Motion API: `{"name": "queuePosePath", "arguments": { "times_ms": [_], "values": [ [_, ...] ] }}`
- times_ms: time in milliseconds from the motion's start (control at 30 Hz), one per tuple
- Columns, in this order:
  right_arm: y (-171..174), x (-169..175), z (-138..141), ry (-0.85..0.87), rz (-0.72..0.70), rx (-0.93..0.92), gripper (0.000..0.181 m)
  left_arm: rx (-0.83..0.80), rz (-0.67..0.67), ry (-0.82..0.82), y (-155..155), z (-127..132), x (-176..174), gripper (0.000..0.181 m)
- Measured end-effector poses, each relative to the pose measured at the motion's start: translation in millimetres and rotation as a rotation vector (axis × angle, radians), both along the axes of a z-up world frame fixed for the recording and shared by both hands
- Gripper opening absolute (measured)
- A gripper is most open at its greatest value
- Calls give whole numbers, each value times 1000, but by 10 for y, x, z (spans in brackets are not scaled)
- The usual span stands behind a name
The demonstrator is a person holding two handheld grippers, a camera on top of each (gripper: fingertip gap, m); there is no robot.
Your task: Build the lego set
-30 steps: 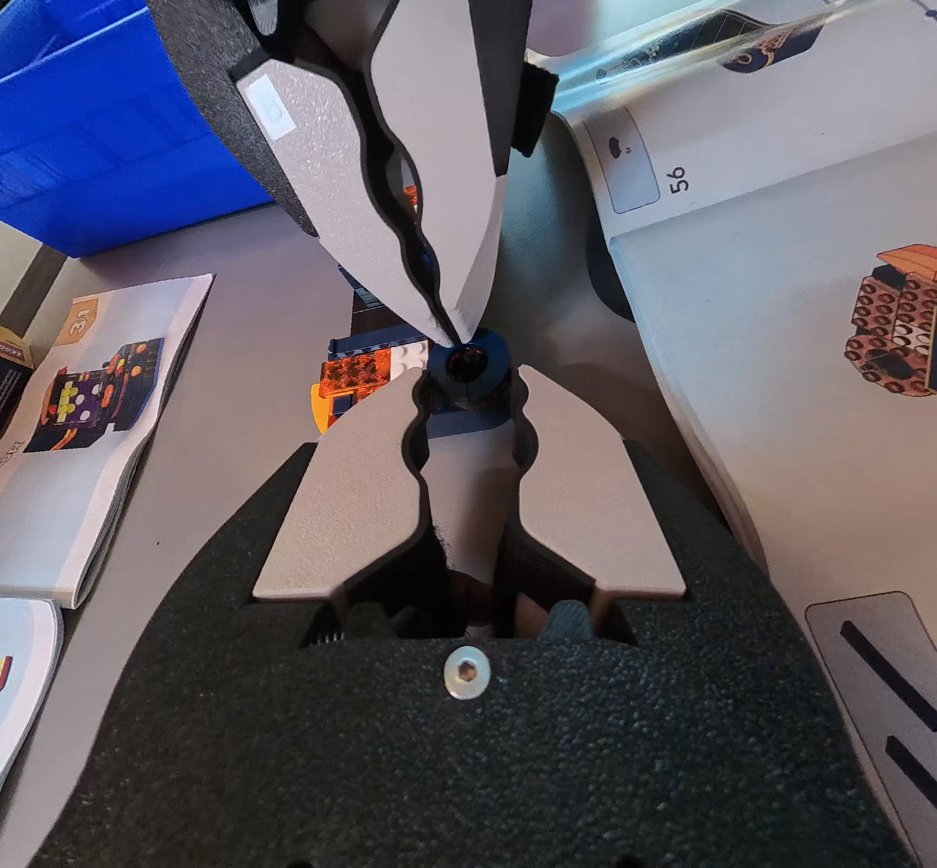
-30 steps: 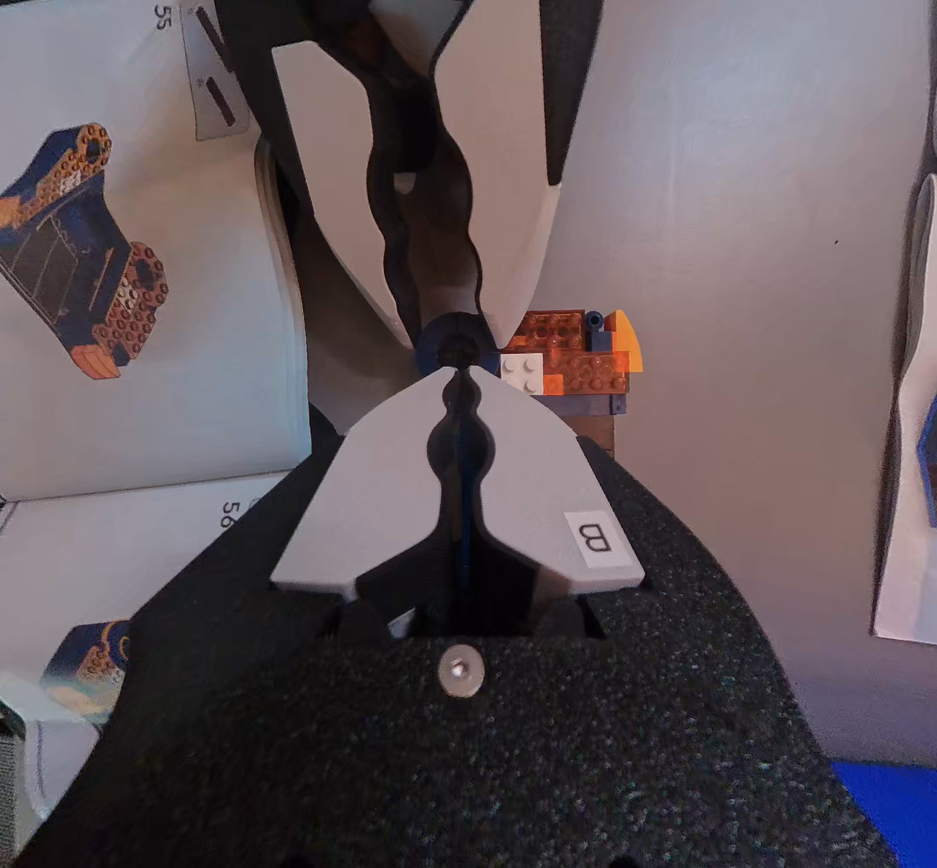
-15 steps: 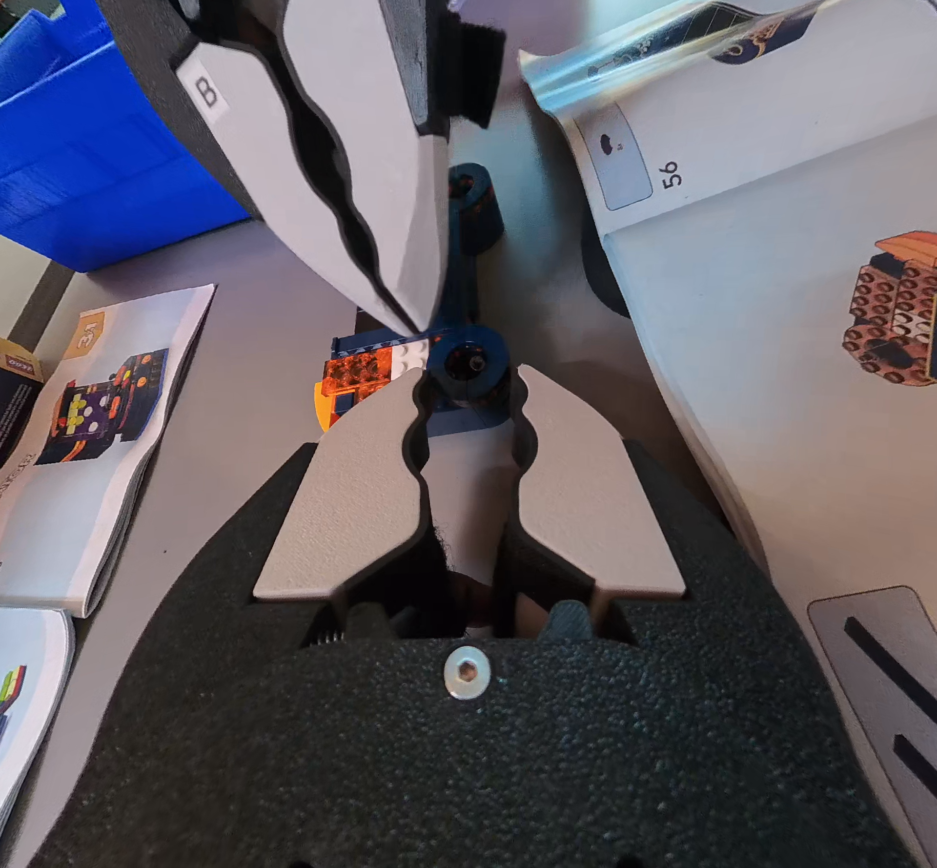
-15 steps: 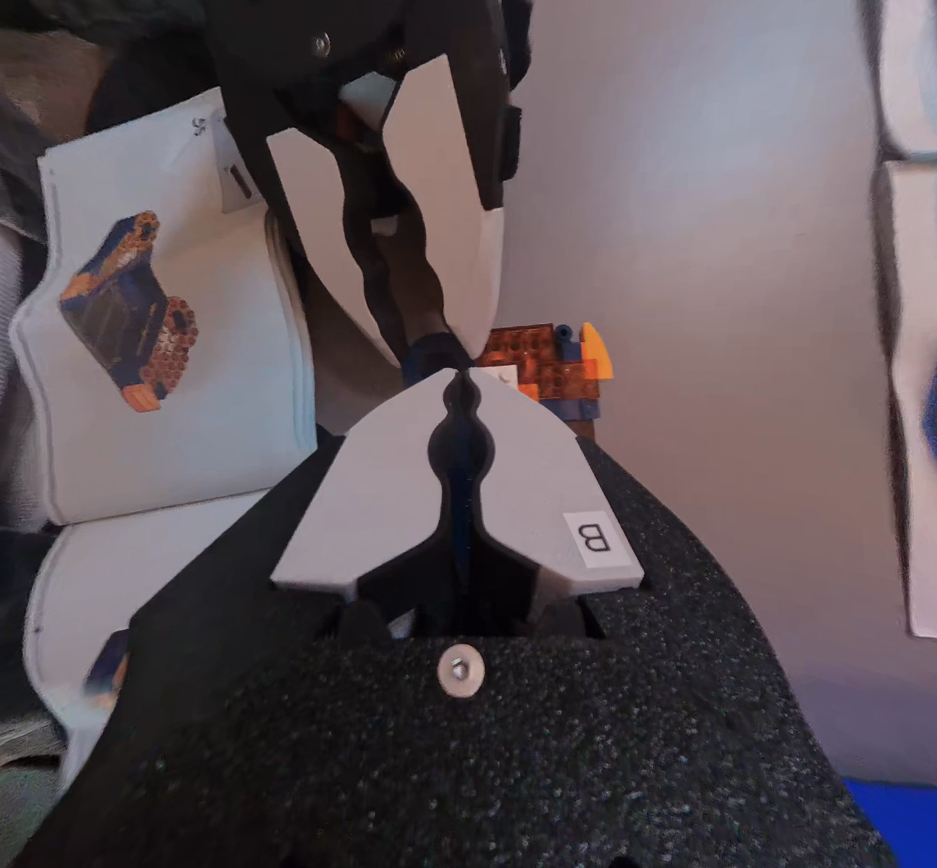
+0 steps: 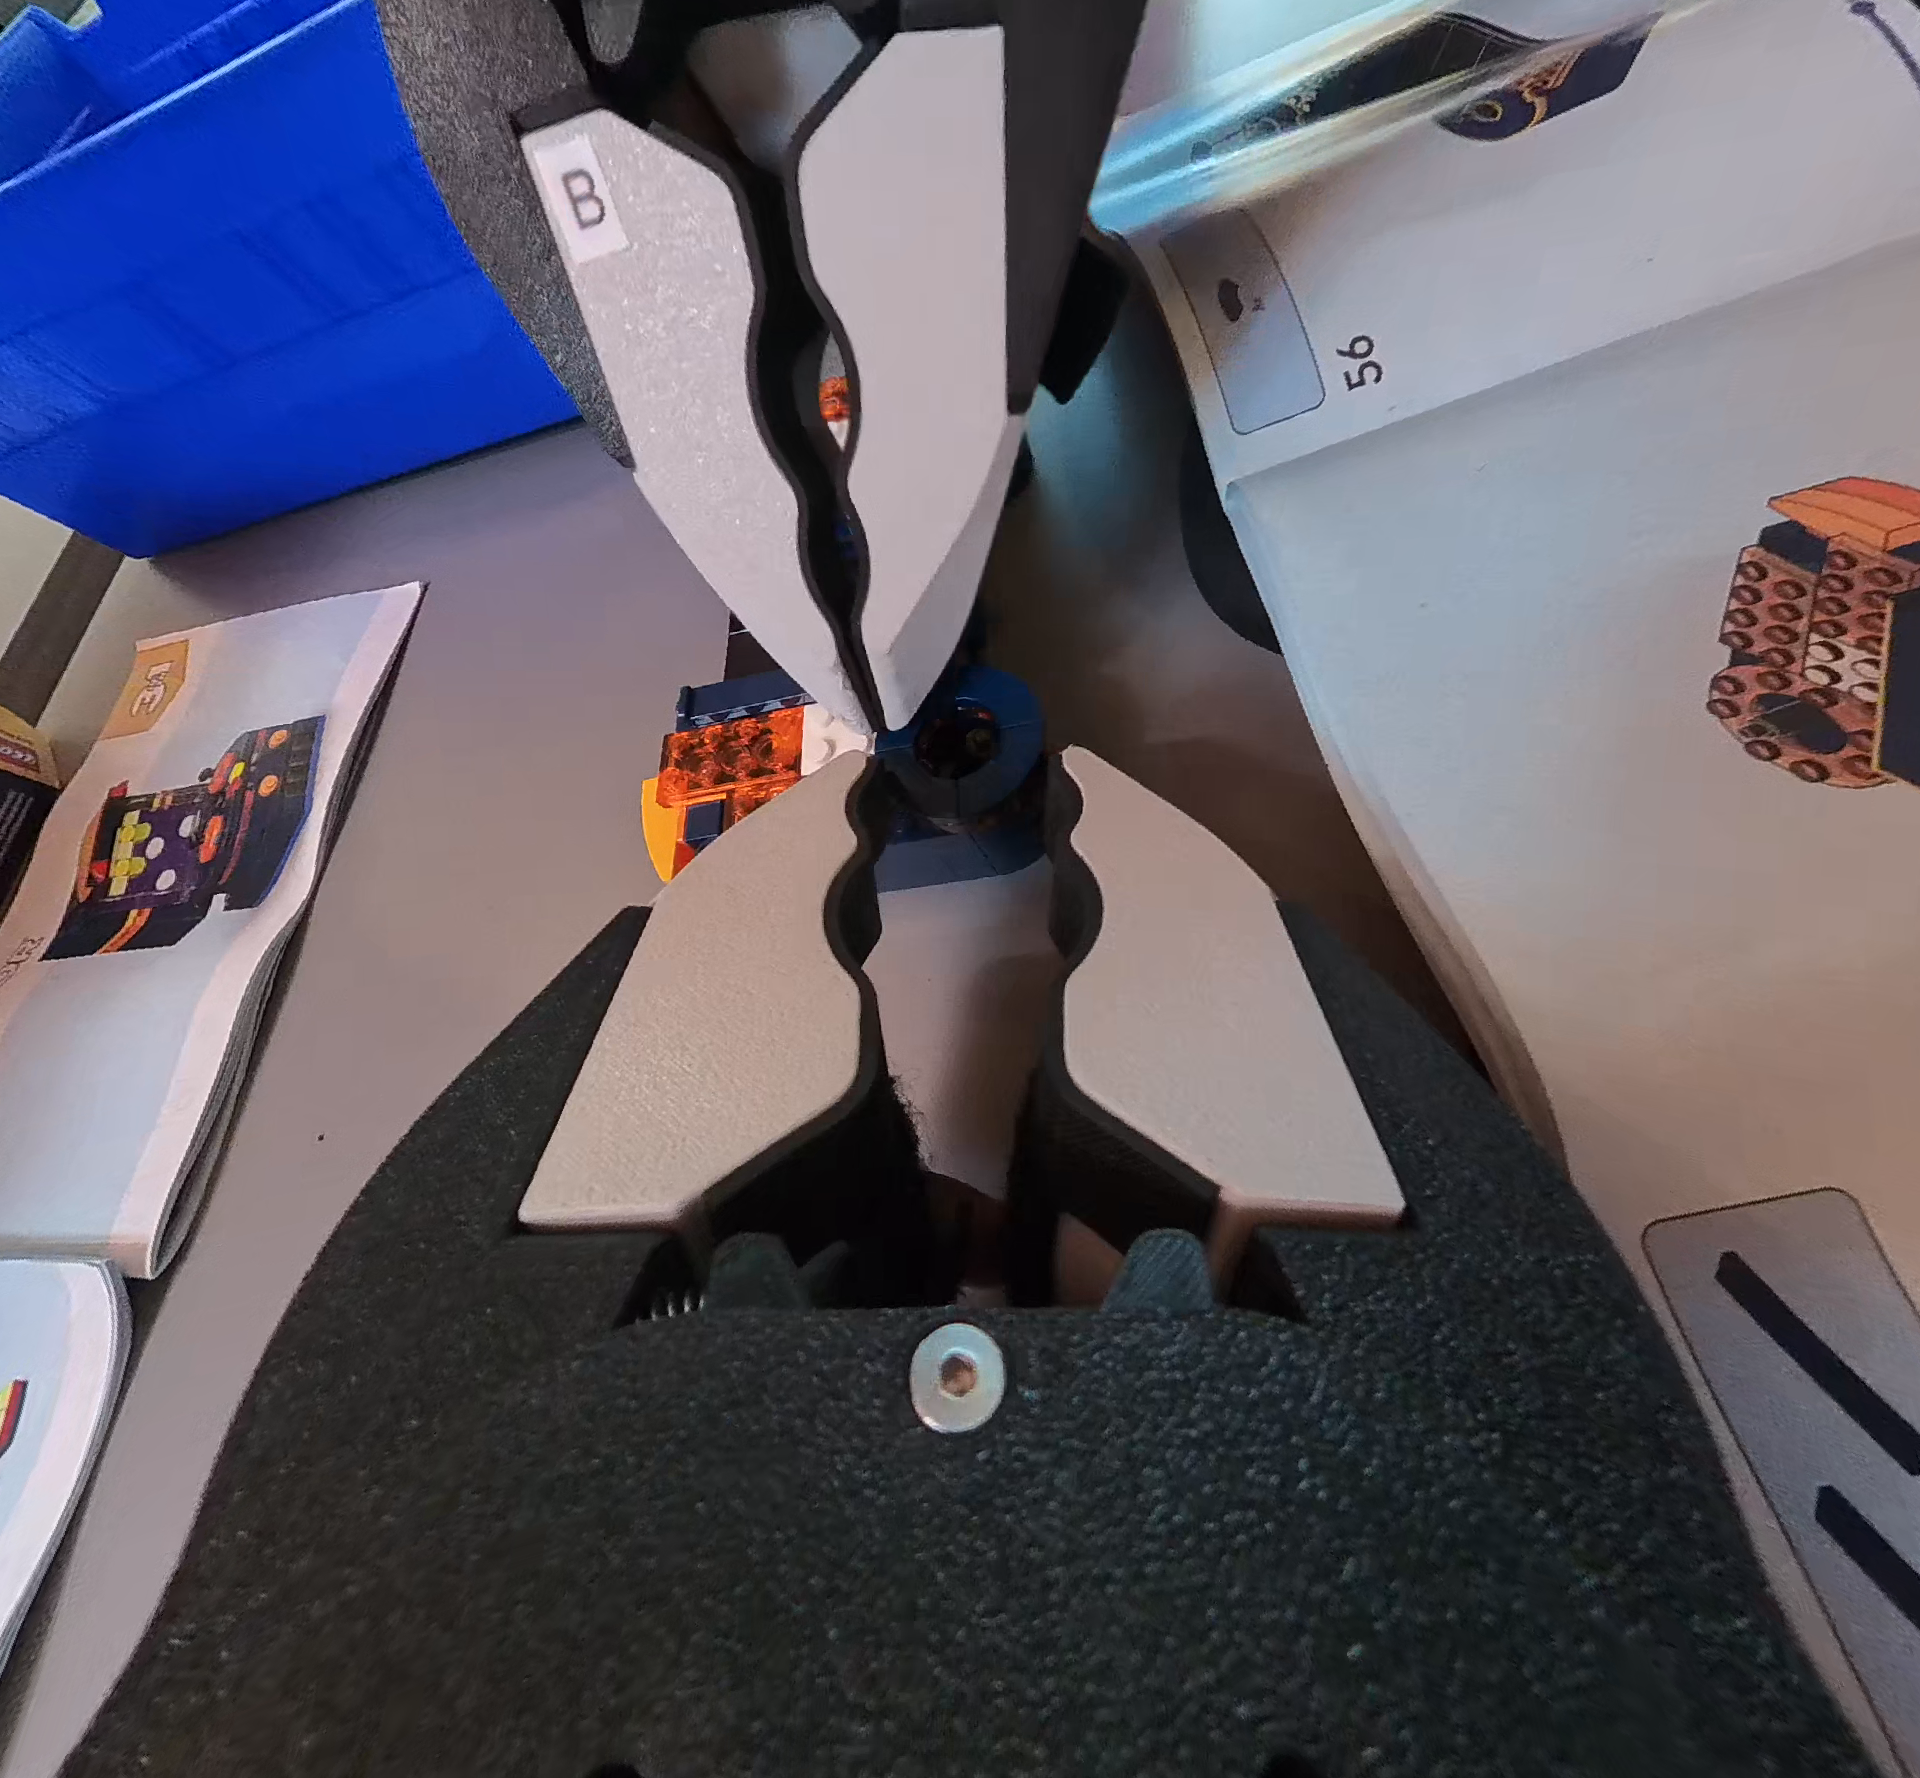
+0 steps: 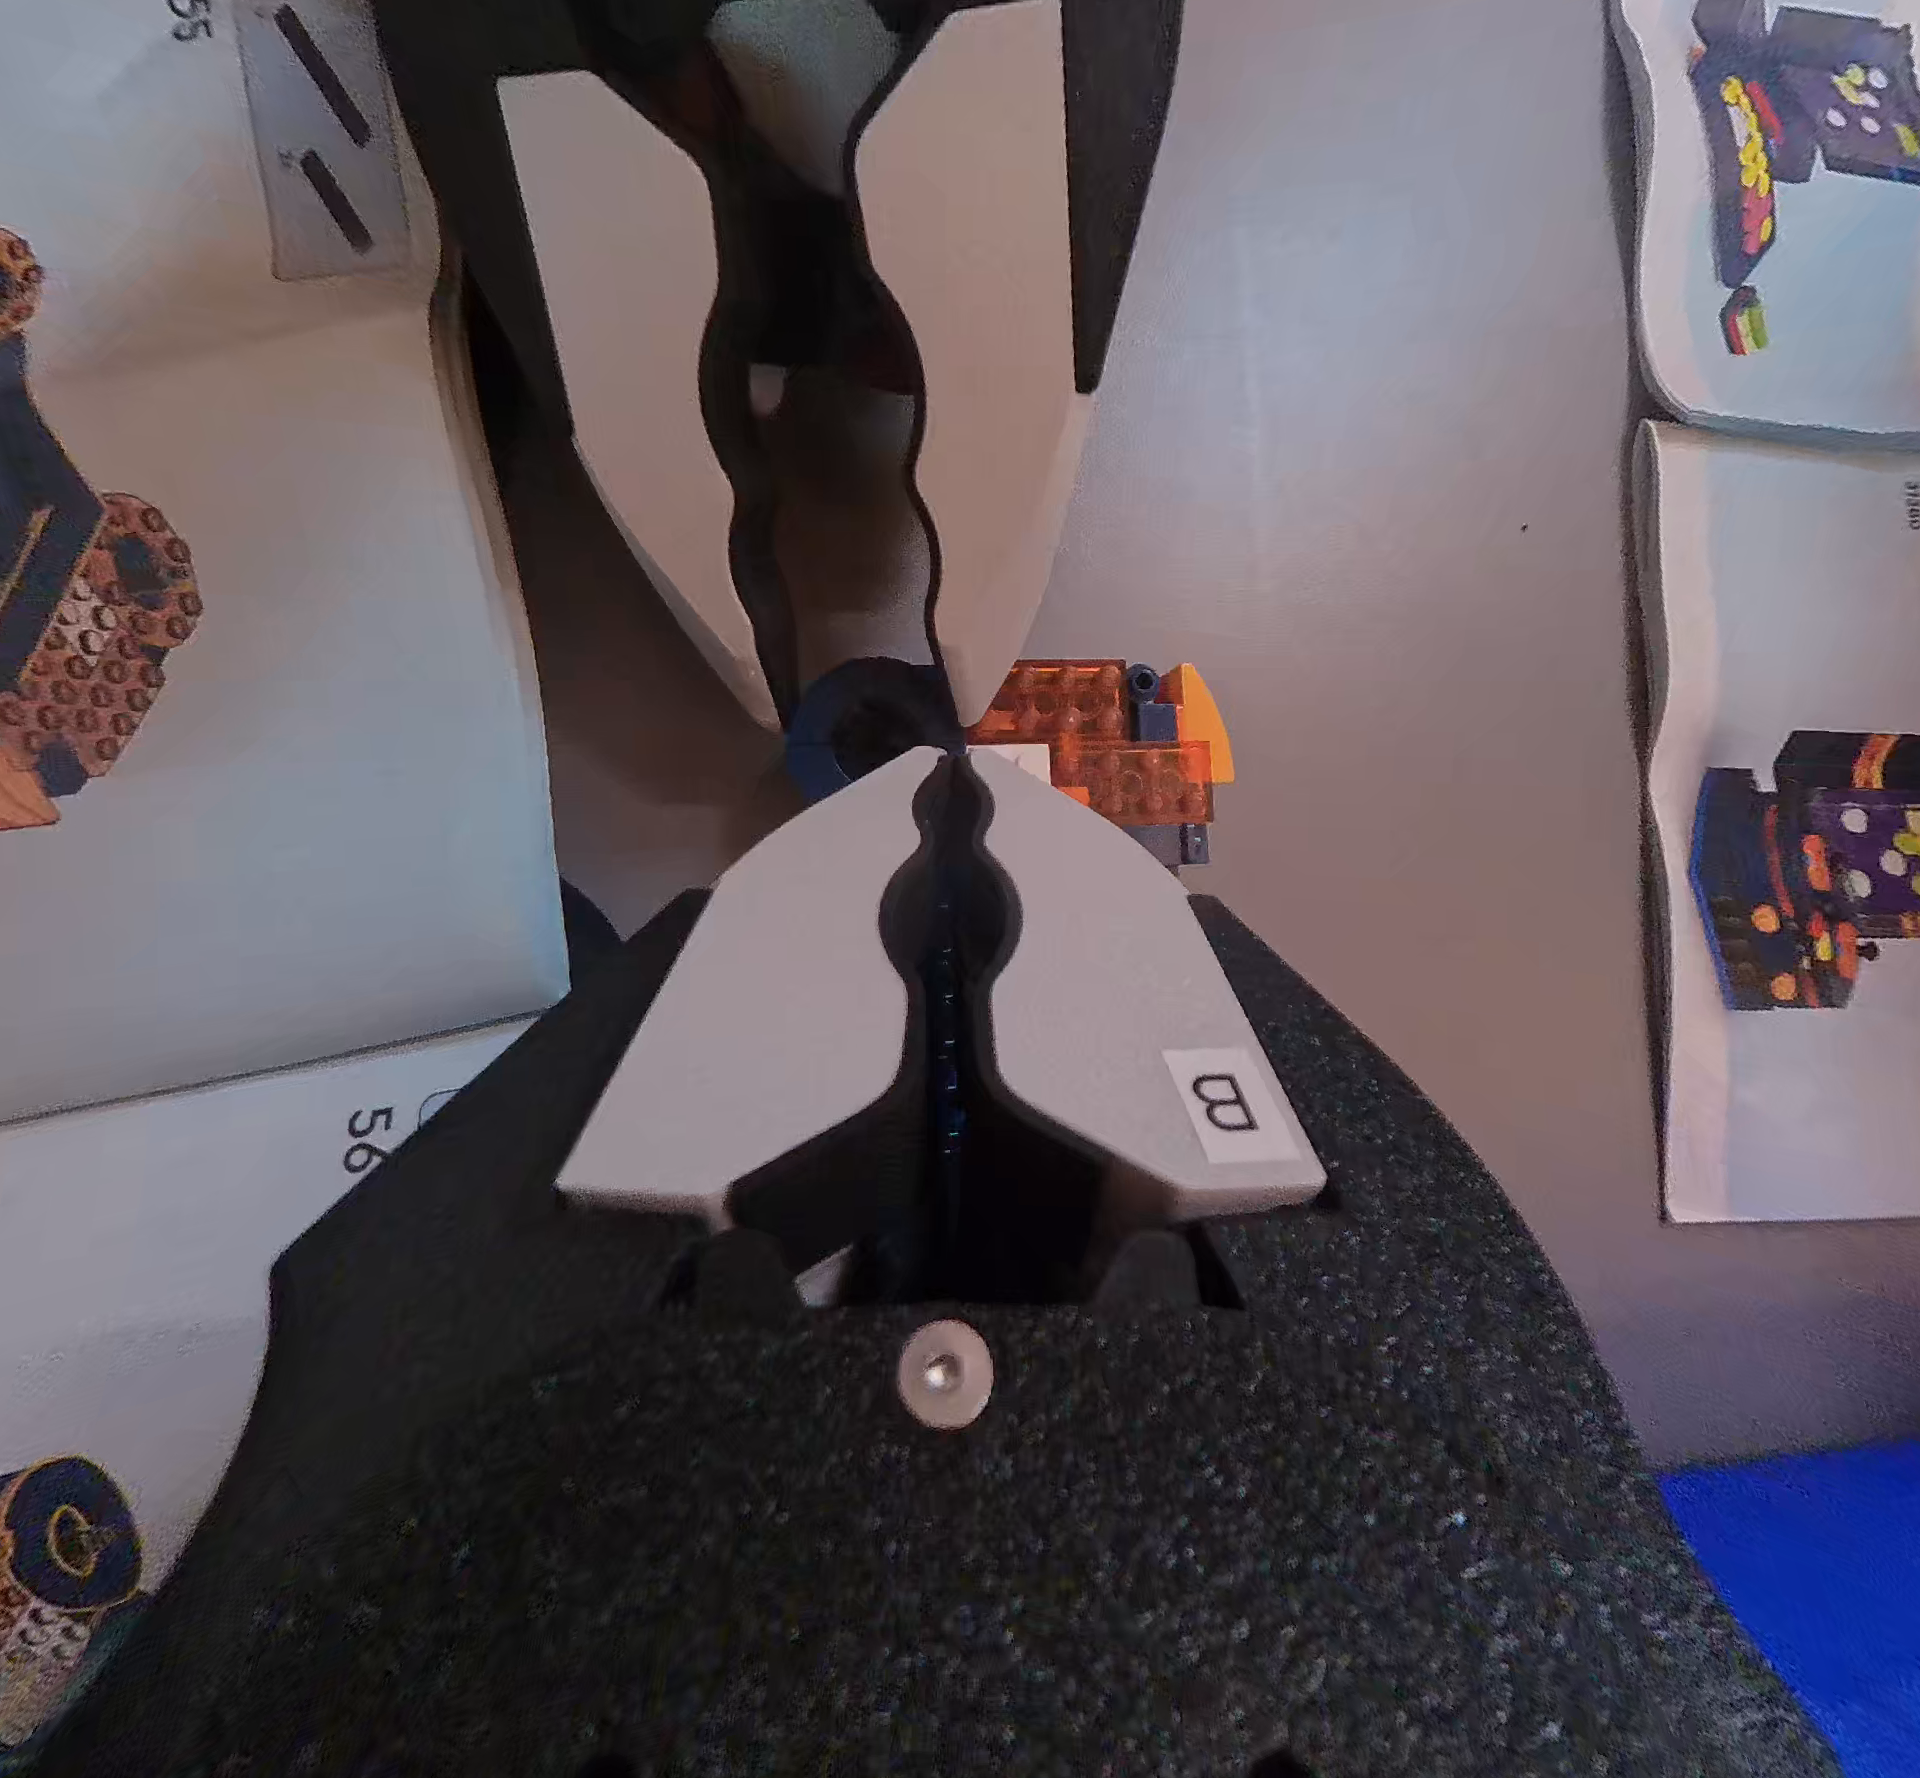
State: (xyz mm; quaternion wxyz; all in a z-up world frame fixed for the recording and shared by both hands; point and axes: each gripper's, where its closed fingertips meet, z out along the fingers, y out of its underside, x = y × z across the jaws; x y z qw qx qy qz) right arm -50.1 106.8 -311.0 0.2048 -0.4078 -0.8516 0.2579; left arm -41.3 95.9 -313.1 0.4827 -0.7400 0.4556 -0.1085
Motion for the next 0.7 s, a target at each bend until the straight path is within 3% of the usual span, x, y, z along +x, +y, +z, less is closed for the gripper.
{"name": "queuePosePath", "arguments": {
  "times_ms": [200,300,367,467,567,700],
  "values": [
    [-7,-27,2,4,-23,28,0,-5,5,-2,1,-1,2,30],
    [41,-57,48,102,-28,6,0,-22,-26,-24,-50,15,3,29],
    [47,-23,170,144,-60,-107,0,10,-59,-135,-106,180,0,31],
    [-52,103,167,127,-30,-159,0,37,-55,-277,-115,410,-72,17],
    [-135,142,69,126,13,-136,0,-5,-75,-180,-133,219,-43,2],
    [-141,83,33,129,-12,-199,0,-28,-37,-96,-71,97,-33,0]
  ]
}}
